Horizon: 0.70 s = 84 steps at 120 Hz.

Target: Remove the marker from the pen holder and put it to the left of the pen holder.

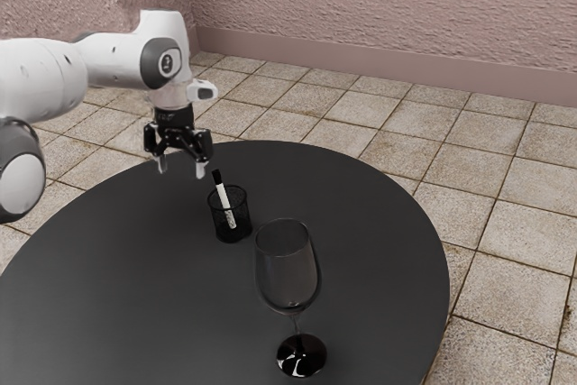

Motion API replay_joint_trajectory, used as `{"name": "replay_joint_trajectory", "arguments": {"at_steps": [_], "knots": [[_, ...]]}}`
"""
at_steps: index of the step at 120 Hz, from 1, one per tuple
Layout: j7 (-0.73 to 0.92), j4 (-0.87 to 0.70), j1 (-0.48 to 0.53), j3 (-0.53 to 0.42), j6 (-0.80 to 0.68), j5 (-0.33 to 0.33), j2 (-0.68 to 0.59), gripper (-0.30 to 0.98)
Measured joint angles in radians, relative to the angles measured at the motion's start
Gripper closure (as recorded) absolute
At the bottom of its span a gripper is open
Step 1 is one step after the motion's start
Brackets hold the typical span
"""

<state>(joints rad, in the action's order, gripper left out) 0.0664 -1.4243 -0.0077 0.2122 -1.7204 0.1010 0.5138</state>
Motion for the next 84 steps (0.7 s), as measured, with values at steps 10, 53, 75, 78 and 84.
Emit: {"name": "replay_joint_trajectory", "arguments": {"at_steps": [10,53,75,78,84], "knots": [[-0.050,0.000,-0.031,-0.009,0.008,0.034,0.000,0.00],[-0.224,0.090,-0.017,-0.032,0.011,0.121,0.105,0.00],[-0.256,0.122,0.018,-0.036,0.005,0.124,0.136,0.00],[-0.260,0.122,0.019,-0.036,0.003,0.124,0.139,0.00],[-0.266,0.123,0.019,-0.036,-0.001,0.126,0.143,0.00]]}}
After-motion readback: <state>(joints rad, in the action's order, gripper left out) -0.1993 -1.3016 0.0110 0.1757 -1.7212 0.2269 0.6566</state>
